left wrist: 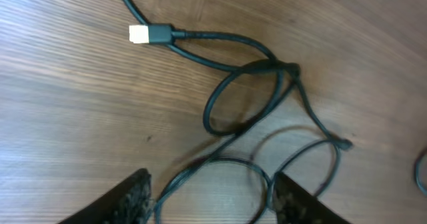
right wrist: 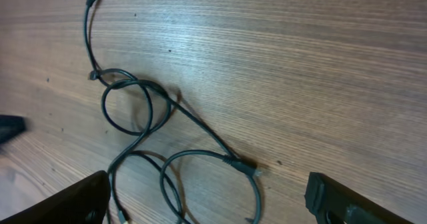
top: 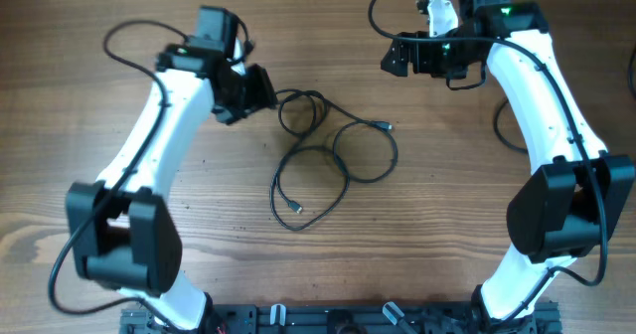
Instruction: Untangle cables
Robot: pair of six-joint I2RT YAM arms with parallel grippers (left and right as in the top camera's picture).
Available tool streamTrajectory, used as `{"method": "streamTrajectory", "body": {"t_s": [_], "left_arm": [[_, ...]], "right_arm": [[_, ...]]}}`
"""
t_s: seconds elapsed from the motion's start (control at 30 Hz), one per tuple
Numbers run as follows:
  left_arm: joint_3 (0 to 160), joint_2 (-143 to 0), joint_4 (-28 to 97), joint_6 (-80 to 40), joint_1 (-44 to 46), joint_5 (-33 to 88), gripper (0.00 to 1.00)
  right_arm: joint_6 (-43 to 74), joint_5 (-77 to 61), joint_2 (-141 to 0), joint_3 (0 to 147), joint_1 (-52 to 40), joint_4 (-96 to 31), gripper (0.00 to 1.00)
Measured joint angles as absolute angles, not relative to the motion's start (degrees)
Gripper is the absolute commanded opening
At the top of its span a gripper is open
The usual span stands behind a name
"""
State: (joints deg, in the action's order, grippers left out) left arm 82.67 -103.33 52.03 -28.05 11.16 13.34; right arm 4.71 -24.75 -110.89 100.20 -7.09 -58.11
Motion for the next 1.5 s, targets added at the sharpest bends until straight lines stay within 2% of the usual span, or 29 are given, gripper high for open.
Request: {"method": "streamTrajectory", "body": {"t_s": [0.13, 0.33, 0.4, 0.53, 0.63, 0.67, 0.7, 0.83, 0.9, 1.03, 1.1, 1.23, 1.33, 1.5], "left_arm": [[74.7, -105.6, 41.08, -33.65, 14.0, 13.41, 0.41], [69.36, -108.81, 32.58, -45.32, 18.44, 4.95, 0.37], [69.19, -109.1, 28.93, -46.98, 18.37, 3.42, 0.32], [69.17, -110.59, 22.2, -47.77, 18.37, 2.24, 0.28], [69.14, -112.62, 21.61, -47.92, 18.41, 2.92, 0.25], [69.14, -112.73, 21.58, -47.94, 18.5, 3.05, 0.18], [69.14, -112.73, 21.56, -47.97, 18.74, 3.05, 0.04], [69.14, -112.73, 21.17, -46.98, 20.95, 3.33, 0.04], [69.38, -111.94, 22.11, -36.18, 21.08, 8.51, 0.04], [76.4, -101.41, 43.42, -17.1, 16.29, 18.17, 0.04], [82.52, -88.75, 46.7, -13.61, 11.57, 19.99, 0.04], [83.59, -76.29, 44.34, -12.78, 10.46, 21.17, 0.04], [83.59, -74.67, 42.72, -15.46, 10.44, 21.15, 0.04], [83.57, -74.67, 37.12, -27.03, 8.12, 23.49, 0.04]], "right_arm": [[5.8, -23.81, -110.89, 100.2, -7.03, -58.92, 0.96], [6.02, -23.68, -110.89, 100.2, -7.03, -59.53, 0.96], [6.02, -23.68, -110.89, 100.2, -7.03, -59.77, 0.96], [6.02, -23.68, -110.89, 100.2, -7.03, -60.69, 0.96], [6.02, -23.68, -110.89, 100.2, -7.03, -60.84, 0.96], [6.02, -23.68, -110.89, 100.2, -7.03, -60.86, 0.96], [6.02, -23.68, -110.89, 100.2, -7.03, -60.88, 0.96], [6.02, -23.68, -110.89, 100.2, -7.03, -62.57, 0.96], [5.72, -23.66, -110.89, 100.2, -7.03, -63.46, 0.96], [4.23, -23.53, -110.89, 100.2, -7.03, -63.66, 0.96], [4.21, -23.9, -110.89, 100.2, -7.03, -63.18, 0.96], [3.11, -28.49, -110.89, 100.2, -7.03, -62.02, 0.91], [1.52, -35.75, -110.15, 100.12, -7.27, -59.13, 0.91], [1.19, -38.48, -97.14, 99.9, -13.32, -54.5, 0.91]]}}
